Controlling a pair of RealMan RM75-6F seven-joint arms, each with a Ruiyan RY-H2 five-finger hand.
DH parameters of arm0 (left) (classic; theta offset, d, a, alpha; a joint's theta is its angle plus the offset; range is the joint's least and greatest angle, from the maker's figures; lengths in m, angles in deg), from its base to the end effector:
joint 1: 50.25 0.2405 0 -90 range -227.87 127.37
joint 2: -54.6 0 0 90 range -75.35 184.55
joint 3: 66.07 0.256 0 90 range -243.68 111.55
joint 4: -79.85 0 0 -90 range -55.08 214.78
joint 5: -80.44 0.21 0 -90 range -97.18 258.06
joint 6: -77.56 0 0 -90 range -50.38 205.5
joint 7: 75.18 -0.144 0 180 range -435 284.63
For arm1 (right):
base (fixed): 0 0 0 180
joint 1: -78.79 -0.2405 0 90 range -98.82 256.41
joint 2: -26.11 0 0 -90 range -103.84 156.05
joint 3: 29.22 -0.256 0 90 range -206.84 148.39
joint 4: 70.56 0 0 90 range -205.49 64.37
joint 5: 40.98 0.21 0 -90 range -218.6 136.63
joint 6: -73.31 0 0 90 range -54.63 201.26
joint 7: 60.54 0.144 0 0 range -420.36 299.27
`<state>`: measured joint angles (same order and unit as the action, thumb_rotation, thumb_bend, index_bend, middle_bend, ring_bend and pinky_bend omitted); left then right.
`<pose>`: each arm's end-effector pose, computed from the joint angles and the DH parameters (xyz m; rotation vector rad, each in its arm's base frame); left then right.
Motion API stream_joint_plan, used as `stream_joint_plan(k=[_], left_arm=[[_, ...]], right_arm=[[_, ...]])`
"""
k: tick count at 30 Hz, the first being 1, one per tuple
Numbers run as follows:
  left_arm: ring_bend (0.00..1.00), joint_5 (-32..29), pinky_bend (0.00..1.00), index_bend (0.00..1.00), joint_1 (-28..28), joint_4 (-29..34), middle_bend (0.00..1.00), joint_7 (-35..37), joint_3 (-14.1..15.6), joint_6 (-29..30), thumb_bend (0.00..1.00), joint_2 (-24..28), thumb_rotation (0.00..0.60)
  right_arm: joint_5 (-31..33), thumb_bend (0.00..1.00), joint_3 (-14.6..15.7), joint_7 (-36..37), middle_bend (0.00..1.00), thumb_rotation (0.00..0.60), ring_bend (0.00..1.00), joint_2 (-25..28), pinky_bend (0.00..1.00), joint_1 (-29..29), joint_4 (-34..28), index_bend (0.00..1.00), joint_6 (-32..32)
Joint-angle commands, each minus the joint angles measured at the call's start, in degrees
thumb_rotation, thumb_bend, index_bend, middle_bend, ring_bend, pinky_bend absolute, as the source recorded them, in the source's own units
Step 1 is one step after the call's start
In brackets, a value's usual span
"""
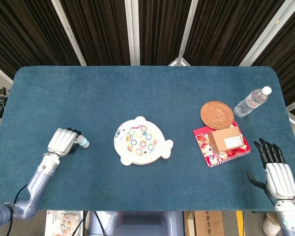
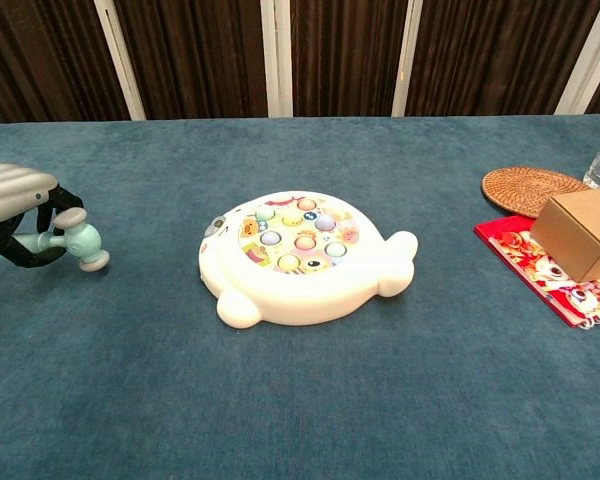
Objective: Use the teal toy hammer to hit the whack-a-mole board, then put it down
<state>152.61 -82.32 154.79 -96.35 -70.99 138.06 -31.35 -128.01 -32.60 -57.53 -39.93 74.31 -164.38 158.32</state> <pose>-0.2494 0.3230 0.0169 -1.7953 -0.7388 -0.6879 -0.3008 -0.1802 0.1462 1.3576 -0.9810 1.0026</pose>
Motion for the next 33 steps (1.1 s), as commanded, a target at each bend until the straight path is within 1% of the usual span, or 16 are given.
stream_joint_plan(k=[1, 8, 16, 19, 25, 27, 30, 33], left_arm=[[0.48, 0.7, 0.61, 0.68, 0.1, -0.2, 0.56, 0.8, -0.3, 0.7, 0.62, -0.1, 0.6], [0.5, 2.1, 0.62, 0.69, -0.1, 1.0, 0.58, 1.9, -0.9, 2.0, 0.62, 0.7, 0.6], [0.51, 2.6, 0.63, 0.71, -1.5, 3.7, 0.59, 1.4, -2.6, 2.2, 0.63, 1.5, 0.6], [0.51, 2.0, 0.64, 0.71, -2.8, 5.4, 0.59, 0.0, -3.9, 1.6, 0.63, 2.2, 0.6], [0.51, -0.7, 0.64, 0.71, -7.0, 9.4, 0.59, -3.8, -8.3, -0.9, 0.63, 3.6, 0.6], [0.51, -3.0, 0.64, 0.71, -9.4, 10.7, 0.59, -6.4, -10.3, -2.9, 0.63, 4.0, 0.6], [0.51, -6.4, 0.64, 0.71, -12.7, 11.7, 0.59, -10.2, -12.4, -5.5, 0.63, 4.0, 0.6], [0.51, -11.0, 0.64, 0.71, -16.4, 12.1, 0.59, -14.4, -14.3, -8.0, 0.63, 2.9, 0.6]], right_arm=[[0.0, 0.3, 0.0, 0.0, 0.0, 0.6, 0.0, 0.0, 0.0, 0.0, 0.0, 0.0, 0.0], [0.1, 0.3, 0.0, 0.0, 0.0, 0.6, 0.0, 0.0, 0.0, 0.0, -0.1, 0.0, -0.1], [0.4, 0.3, -0.1, 0.5, 0.0, 0.6, 0.0, 0.1, 0.0, 0.0, -0.3, 0.0, -0.4], [0.4, 0.3, -0.1, 0.8, 0.0, 0.6, 0.0, 0.3, 0.0, -0.1, -0.5, 0.0, -0.5], [0.8, 0.3, -0.1, 1.5, 0.0, 0.6, 0.0, 0.4, 0.0, -0.3, -1.0, 0.0, -1.2], [1.4, 0.3, -0.2, 1.9, 0.0, 0.6, 0.0, 0.5, 0.0, -0.4, -1.2, 0.0, -1.8], [2.2, 0.3, -0.4, 2.5, 0.0, 0.6, 0.0, 0.5, 0.0, -0.7, -1.4, 0.0, -2.6], [3.1, 0.3, -0.6, 2.9, 0.0, 0.6, 0.0, 0.6, 0.0, -1.0, -1.8, 0.0, -3.7]])
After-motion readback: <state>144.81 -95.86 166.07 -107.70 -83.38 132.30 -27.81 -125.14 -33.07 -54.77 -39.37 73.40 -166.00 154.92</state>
